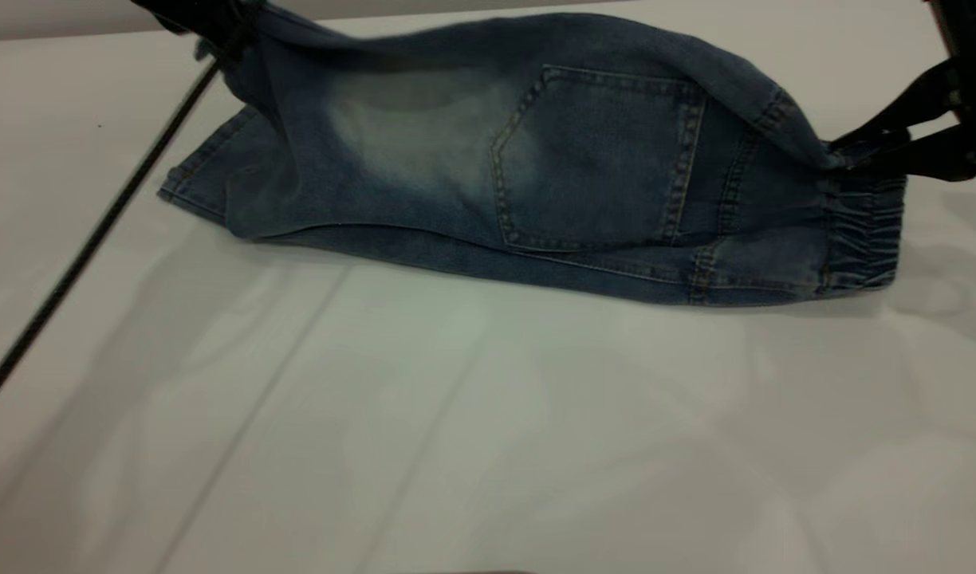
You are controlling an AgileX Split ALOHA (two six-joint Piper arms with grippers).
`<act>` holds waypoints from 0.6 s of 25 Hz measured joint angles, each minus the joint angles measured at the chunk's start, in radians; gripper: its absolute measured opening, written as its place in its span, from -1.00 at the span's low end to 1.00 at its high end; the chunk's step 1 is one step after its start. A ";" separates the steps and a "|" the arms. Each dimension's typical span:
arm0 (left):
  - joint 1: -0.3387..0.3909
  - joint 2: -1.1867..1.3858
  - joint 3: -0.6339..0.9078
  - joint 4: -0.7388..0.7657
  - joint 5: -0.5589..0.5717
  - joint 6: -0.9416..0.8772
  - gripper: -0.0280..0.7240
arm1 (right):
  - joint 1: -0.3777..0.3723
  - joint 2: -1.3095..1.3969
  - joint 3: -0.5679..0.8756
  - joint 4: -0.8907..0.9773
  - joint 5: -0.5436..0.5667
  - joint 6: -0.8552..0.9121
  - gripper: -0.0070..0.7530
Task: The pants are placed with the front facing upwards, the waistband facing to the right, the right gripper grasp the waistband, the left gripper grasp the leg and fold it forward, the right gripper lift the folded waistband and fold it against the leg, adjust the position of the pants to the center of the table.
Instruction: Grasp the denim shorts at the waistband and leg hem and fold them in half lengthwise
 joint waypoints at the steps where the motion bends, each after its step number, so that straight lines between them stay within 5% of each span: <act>1: 0.000 0.024 -0.020 0.000 0.000 0.000 -0.80 | 0.000 0.021 -0.017 0.001 -0.001 0.008 -0.85; 15: 0.006 0.120 -0.226 0.104 0.194 0.000 -0.73 | 0.000 0.085 -0.084 0.004 -0.006 0.029 -0.80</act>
